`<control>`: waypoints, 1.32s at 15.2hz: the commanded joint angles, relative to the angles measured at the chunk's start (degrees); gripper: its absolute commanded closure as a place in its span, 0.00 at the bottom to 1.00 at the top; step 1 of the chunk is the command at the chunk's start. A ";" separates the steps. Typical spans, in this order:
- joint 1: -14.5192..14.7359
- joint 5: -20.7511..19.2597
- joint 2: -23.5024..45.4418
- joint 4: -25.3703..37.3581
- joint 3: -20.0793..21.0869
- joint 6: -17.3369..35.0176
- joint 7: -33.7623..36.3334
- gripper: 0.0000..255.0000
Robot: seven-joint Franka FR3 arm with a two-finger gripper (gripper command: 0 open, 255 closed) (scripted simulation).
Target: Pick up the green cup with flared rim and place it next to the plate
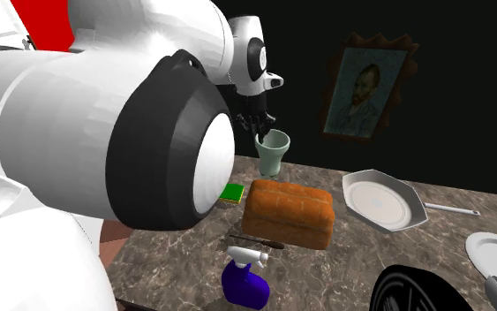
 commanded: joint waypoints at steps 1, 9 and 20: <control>0.00 0.13 -0.20 1.45 0.02 -1.61 -0.32 1.00; 0.16 0.48 -0.68 6.94 0.14 -7.51 -1.16 1.00; 0.64 0.48 0.21 16.64 0.27 -16.28 -2.20 1.00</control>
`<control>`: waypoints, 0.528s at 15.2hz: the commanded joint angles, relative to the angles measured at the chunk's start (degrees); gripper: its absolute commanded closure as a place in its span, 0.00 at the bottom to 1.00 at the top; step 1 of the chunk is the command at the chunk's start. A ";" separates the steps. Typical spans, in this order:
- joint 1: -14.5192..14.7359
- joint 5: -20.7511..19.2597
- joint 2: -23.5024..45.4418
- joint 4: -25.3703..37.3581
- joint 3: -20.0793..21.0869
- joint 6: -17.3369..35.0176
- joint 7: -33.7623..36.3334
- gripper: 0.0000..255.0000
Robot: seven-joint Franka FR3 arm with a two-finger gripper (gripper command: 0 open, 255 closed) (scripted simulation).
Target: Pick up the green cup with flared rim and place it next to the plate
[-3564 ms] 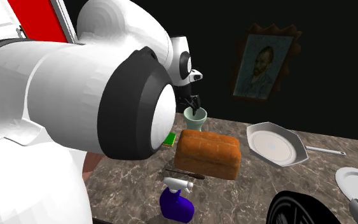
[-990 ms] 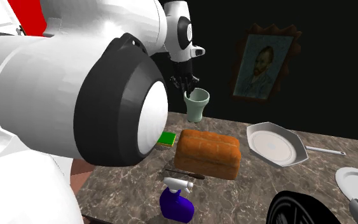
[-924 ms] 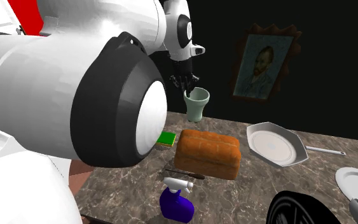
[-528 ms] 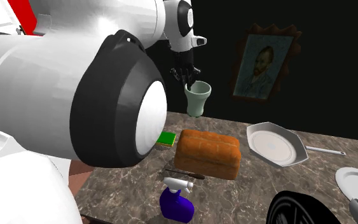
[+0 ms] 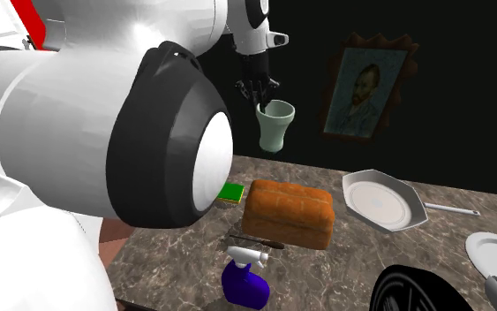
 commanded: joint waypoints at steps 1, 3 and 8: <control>0.16 -0.05 0.30 2.16 0.04 -1.85 -0.14 1.00; 0.30 -0.13 0.74 4.33 0.06 -3.58 -0.32 1.00; -2.39 0.59 -1.90 1.53 -1.22 -2.82 -4.08 1.00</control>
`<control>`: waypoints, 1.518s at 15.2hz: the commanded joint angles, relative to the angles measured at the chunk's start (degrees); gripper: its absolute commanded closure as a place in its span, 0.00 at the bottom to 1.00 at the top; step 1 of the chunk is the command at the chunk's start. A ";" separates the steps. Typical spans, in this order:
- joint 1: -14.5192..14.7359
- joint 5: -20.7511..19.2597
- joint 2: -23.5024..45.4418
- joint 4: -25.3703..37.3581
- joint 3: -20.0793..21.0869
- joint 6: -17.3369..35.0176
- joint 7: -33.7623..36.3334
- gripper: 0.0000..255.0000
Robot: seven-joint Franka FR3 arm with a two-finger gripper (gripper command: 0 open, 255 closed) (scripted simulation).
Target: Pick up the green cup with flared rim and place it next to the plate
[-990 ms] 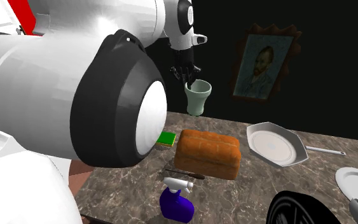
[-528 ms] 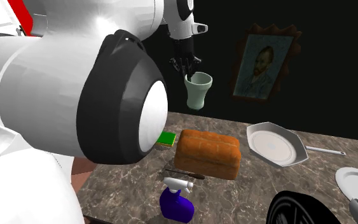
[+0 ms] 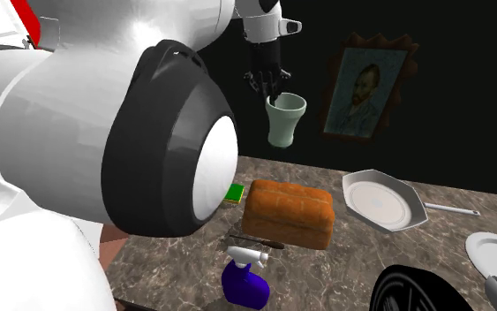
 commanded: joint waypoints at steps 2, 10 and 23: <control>-2.48 0.72 -3.01 -4.27 -1.25 1.81 -3.37 1.00; -8.89 1.92 -6.77 -9.45 -5.51 4.74 -13.64 1.00; -18.70 3.65 -4.60 -6.95 -12.71 6.59 -30.58 1.00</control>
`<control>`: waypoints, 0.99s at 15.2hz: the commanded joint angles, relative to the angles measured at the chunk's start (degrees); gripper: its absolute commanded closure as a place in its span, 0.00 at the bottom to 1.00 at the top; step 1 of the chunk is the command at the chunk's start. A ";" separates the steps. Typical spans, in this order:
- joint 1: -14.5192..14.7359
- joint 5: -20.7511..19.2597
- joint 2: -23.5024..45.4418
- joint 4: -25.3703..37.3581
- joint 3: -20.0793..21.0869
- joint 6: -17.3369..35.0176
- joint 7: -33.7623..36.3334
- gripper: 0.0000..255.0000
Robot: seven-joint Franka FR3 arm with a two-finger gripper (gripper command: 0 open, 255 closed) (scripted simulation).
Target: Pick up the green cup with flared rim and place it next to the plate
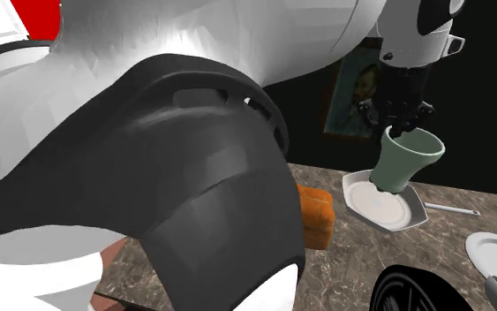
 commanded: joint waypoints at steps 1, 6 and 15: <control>-1.56 0.37 0.59 0.81 -1.04 0.12 -2.69 1.00; -5.60 1.61 4.52 6.05 -3.40 -0.50 -9.12 1.00; -13.64 4.80 15.81 21.60 -6.31 -3.86 -19.63 1.00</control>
